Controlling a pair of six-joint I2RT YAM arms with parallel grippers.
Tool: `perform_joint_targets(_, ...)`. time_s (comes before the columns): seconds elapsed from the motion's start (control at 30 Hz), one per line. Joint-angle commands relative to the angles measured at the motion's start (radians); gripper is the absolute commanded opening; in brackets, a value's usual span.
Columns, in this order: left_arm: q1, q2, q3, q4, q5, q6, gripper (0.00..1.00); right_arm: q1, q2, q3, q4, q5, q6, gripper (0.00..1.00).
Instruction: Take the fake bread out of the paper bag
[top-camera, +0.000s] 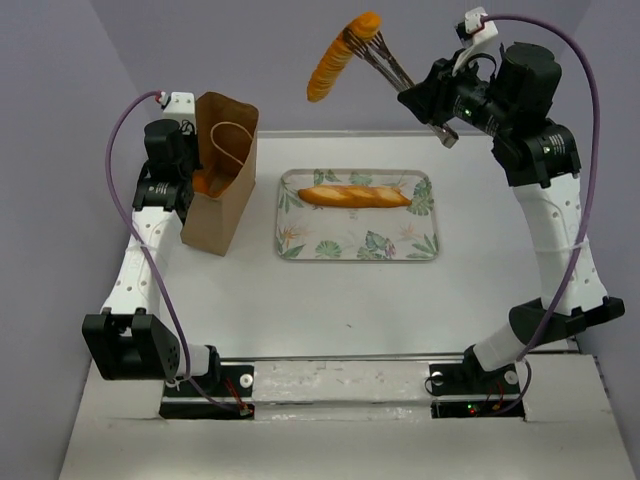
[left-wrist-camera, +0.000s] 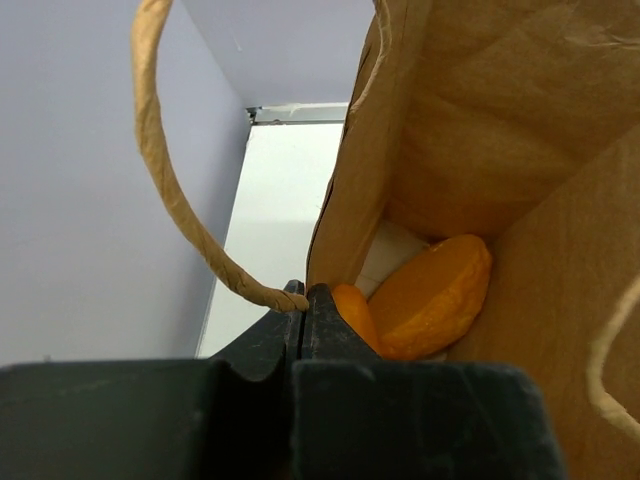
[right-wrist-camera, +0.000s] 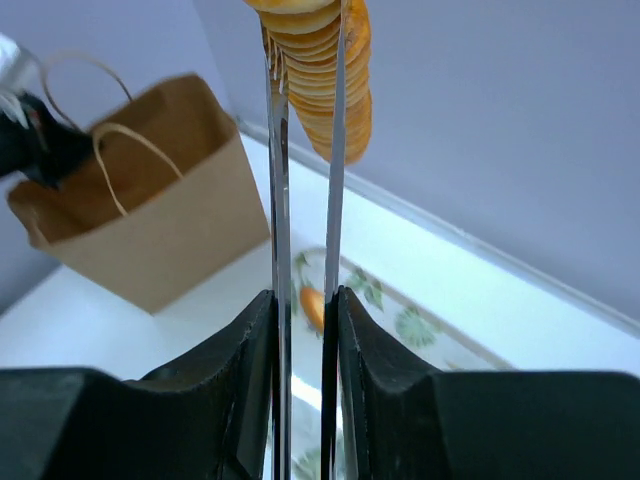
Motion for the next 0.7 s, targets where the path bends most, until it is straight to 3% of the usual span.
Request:
perform_joint_targets(0.0, 0.002, -0.029, 0.032, 0.078, -0.004, 0.019, 0.00, 0.005, -0.081, -0.042, -0.198, 0.075, -0.199, 0.01)
perform_joint_targets(0.1, 0.002, -0.038, 0.027, 0.083, 0.005, 0.012, 0.00, 0.005, -0.086, 0.016, -0.365, 0.121, -0.242, 0.01)
perform_joint_targets(0.37, 0.002, -0.028, 0.041, 0.097, 0.020, 0.029, 0.00, 0.005, -0.224, -0.042, -0.514, 0.274, -0.282, 0.01)
perform_joint_targets(0.67, -0.002, -0.002, 0.078, 0.098, 0.025, 0.025, 0.00, 0.005, -0.312, -0.281, -0.617, 0.376, -0.292, 0.01)
